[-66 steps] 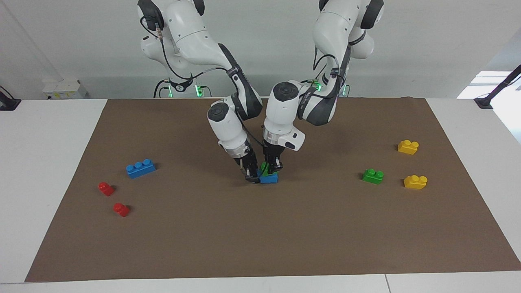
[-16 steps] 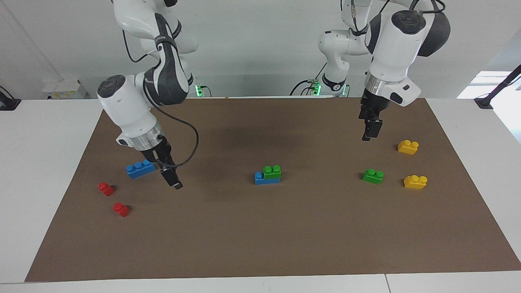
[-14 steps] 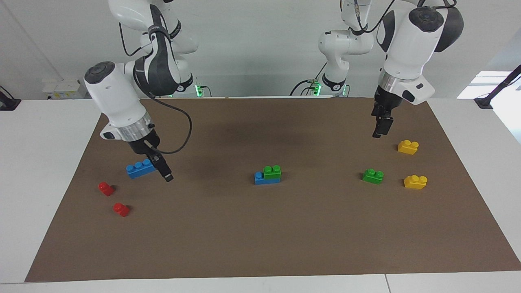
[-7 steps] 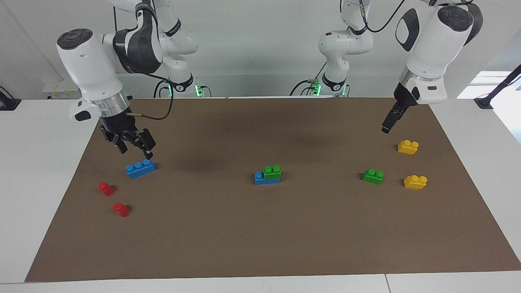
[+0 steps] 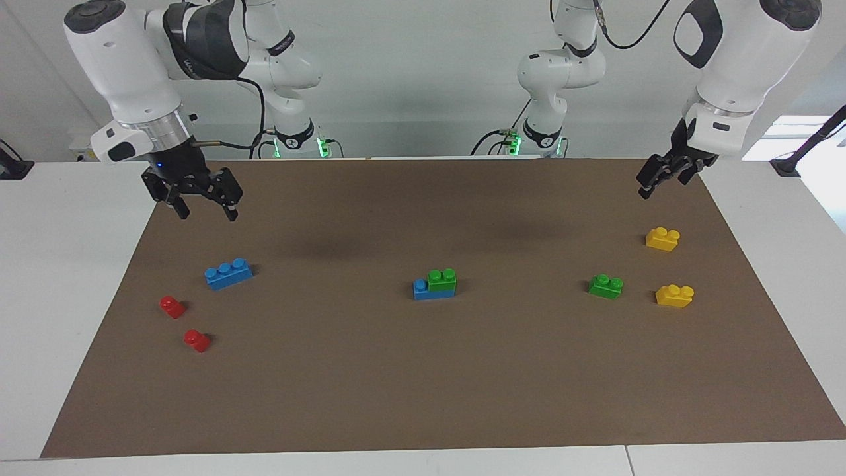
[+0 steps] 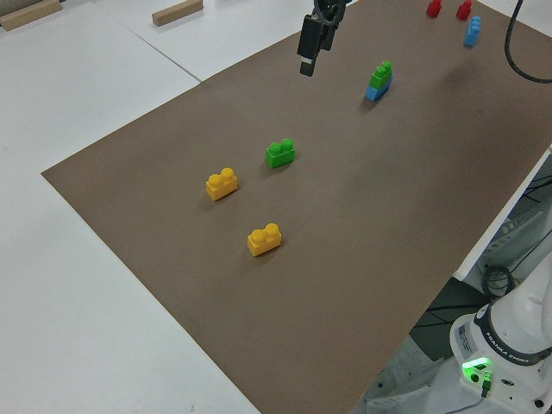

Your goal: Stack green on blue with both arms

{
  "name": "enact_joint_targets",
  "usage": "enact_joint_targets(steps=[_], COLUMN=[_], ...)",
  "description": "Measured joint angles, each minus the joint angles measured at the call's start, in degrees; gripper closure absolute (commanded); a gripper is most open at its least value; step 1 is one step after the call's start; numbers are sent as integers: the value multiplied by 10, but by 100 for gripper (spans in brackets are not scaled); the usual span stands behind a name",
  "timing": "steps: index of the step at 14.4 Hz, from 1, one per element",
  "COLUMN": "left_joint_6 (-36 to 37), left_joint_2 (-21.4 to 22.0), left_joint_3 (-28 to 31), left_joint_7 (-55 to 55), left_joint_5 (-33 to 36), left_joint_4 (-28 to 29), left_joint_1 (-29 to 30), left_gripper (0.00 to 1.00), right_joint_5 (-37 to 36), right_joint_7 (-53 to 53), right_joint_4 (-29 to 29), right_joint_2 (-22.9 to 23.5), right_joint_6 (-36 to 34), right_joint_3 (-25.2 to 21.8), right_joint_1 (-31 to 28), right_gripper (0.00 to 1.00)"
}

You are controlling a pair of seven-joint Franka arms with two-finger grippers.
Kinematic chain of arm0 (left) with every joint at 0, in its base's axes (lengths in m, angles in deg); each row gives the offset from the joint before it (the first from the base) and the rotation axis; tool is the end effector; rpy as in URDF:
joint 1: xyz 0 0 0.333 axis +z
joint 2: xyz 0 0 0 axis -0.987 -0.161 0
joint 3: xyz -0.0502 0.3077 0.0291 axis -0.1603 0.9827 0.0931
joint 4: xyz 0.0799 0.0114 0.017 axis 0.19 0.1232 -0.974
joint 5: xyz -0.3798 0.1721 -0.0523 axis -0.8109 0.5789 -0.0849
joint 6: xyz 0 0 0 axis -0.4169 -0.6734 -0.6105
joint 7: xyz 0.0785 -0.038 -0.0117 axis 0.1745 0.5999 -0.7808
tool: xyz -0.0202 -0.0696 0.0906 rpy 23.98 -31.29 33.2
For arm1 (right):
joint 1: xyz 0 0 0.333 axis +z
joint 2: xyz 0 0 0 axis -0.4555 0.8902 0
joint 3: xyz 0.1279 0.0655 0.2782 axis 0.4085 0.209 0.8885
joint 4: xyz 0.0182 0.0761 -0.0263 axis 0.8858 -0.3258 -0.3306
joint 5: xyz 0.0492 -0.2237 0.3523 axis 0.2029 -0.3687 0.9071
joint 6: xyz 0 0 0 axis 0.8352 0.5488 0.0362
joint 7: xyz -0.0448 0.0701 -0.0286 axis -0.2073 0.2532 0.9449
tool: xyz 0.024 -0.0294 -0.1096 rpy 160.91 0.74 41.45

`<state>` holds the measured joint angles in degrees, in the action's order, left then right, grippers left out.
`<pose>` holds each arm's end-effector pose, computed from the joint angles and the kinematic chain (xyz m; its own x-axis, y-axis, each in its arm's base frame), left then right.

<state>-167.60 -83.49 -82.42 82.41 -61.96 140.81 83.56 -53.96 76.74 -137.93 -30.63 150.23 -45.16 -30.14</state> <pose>0.5802 -0.0115 0.5901 0.9773 0.2114 0.0110 0.2117 -0.9764 -0.0422 0.5863 -0.0172 0.5648 0.9833 -0.1306 0.1268 -0.1243 -0.9906 -0.0567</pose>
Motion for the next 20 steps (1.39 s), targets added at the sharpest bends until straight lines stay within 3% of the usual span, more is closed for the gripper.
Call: enact_joint_targets(steps=[3,7,20], left_joint_6=[19,41,55], left_joint_2=[-9,-25,-27], left_joint_3=[-3,6,30], left_joint_7=[-29,-52,-54], left_joint_5=[-10,-19,-19], left_joint_4=[-10,-22,-37], left_joint_1=[-1,-13,-49], left_gripper=[0,0,0], right_joint_5=[-6,-8,-8], right_joint_7=[19,22,22], right_joint_4=[5,13,8], right_joint_2=[-11,-60,-74], right_joint_6=[-69,-133,-139], right_joint_3=[0,0,3], right_joint_1=[-5,-5,-5], right_gripper=[0,0,0])
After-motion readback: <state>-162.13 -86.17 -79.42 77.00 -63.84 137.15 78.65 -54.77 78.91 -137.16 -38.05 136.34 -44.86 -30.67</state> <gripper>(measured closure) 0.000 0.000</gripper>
